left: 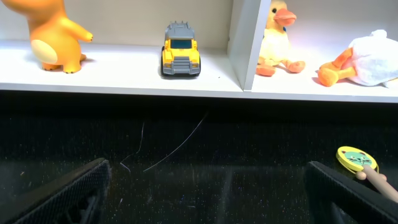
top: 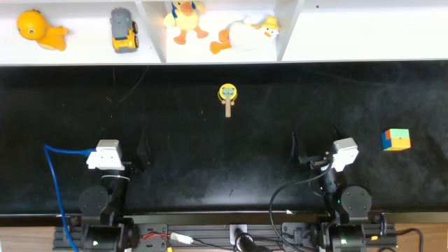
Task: Store Toys
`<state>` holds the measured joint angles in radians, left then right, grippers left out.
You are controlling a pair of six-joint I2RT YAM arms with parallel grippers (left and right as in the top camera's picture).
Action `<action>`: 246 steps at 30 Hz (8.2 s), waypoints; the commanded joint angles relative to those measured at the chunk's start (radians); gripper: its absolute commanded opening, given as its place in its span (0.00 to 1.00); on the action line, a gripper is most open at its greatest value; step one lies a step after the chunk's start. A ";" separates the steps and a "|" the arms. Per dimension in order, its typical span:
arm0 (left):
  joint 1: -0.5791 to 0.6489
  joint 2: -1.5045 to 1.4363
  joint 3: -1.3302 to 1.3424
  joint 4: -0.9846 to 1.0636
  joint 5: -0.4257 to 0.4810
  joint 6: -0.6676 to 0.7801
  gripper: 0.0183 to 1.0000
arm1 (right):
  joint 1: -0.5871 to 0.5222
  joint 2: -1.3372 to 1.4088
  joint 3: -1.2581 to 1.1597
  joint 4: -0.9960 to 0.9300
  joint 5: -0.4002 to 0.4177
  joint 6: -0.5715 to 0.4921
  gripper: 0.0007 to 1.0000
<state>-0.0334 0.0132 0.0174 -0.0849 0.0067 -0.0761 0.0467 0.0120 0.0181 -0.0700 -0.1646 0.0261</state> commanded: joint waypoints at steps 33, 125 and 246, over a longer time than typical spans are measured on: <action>-0.008 -0.010 -0.010 0.003 0.006 -0.008 1.00 | 0.006 0.362 0.582 -0.590 -0.213 0.221 1.00; -0.008 -0.010 -0.010 0.003 0.006 -0.008 1.00 | 0.583 2.102 1.521 -0.908 0.159 0.412 0.24; -0.008 -0.010 -0.010 0.003 0.006 -0.008 1.00 | -0.079 1.813 1.202 -0.245 0.100 0.080 0.17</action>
<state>-0.0334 0.0132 0.0135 -0.0841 0.0071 -0.0761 -0.0311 1.7874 1.2263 -0.2920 -0.0467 0.0719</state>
